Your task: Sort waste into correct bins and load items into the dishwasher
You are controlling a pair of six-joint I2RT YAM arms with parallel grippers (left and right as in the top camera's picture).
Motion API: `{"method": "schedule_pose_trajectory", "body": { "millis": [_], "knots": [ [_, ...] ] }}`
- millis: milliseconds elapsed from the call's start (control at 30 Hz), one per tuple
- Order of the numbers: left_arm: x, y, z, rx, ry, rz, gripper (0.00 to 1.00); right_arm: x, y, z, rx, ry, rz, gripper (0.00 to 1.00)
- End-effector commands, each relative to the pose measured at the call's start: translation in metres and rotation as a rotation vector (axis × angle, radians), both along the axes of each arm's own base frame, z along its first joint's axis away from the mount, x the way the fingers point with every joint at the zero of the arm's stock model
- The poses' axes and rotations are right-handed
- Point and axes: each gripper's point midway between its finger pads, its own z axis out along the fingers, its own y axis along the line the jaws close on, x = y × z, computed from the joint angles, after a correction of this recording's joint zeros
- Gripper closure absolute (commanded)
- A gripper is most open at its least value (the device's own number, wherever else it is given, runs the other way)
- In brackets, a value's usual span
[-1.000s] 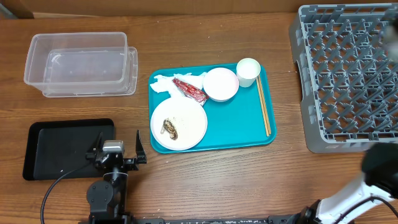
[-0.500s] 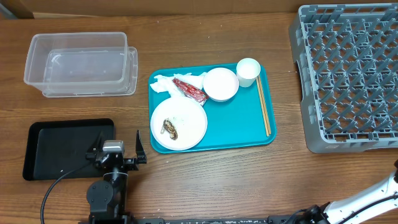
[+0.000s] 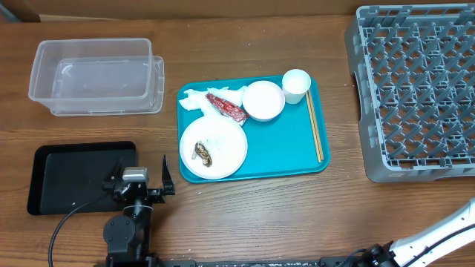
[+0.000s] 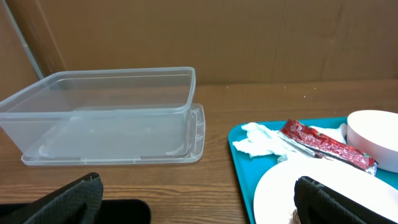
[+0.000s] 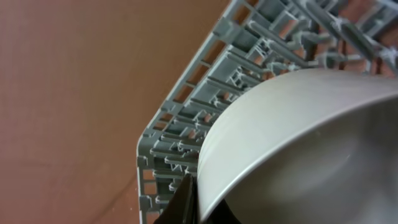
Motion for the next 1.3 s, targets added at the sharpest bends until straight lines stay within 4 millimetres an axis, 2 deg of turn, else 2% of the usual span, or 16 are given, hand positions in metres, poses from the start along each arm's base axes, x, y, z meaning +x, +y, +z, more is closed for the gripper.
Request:
{"method": "schedule_pose_trajectory", "body": {
  "millis": [0, 100, 200, 400, 500, 633, 700, 900, 967, 1033, 1133, 1267],
  "knots": [
    [0.0, 0.0, 0.0, 0.016, -0.006, -0.001, 0.0, 0.002, 0.007, 0.008, -0.015, -0.097, 0.084, 0.96],
    [0.0, 0.0, 0.0, 0.016, -0.006, -0.001, 0.0, 0.003, 0.007, 0.002, -0.019, -0.105, 0.089, 0.96],
    [0.0, 0.0, 0.0, 0.016, -0.006, -0.001, 0.0, 0.002, 0.009, -0.015, 0.006, -0.084, 0.084, 0.96],
    [0.0, 0.0, 0.0, 0.016, -0.006, 0.0, 0.0, -0.014, 0.0, -0.043, 0.054, -0.051, 0.05, 0.96],
    [0.0, 0.0, 0.0, 0.016, -0.006, -0.001, 0.0, -0.023, -0.003, -0.048, 0.087, -0.034, 0.031, 0.96],
    [0.0, 0.0, 0.0, 0.016, -0.006, -0.001, 0.0, -0.042, -0.016, -0.031, 0.164, -0.085, 0.012, 0.91],
    [0.0, 0.0, 0.0, 0.016, -0.006, -0.001, 0.0, -0.052, -0.026, -0.025, 0.21, -0.079, -0.03, 0.81],
    [0.0, 0.0, 0.0, 0.016, -0.006, -0.001, 0.0, -0.08, -0.039, 0.004, 0.186, -0.069, -0.104, 0.73],
    [0.0, 0.0, 0.0, 0.016, -0.006, -0.001, 0.0, -0.094, -0.049, 0.015, 0.161, -0.016, -0.192, 0.66],
    [0.0, 0.0, 0.0, 0.016, -0.006, -0.001, 0.0, -0.102, -0.053, 0.026, 0.135, 0.011, -0.246, 0.66],
    [0.0, 0.0, 0.0, 0.016, -0.006, -0.001, 0.0, -0.117, -0.055, 0.057, 0.087, 0.04, -0.34, 0.68],
    [0.0, 0.0, 0.0, 0.016, -0.006, -0.001, 0.0, -0.111, -0.041, 0.09, 0.013, 0.008, -0.331, 0.7]
  ]
}}
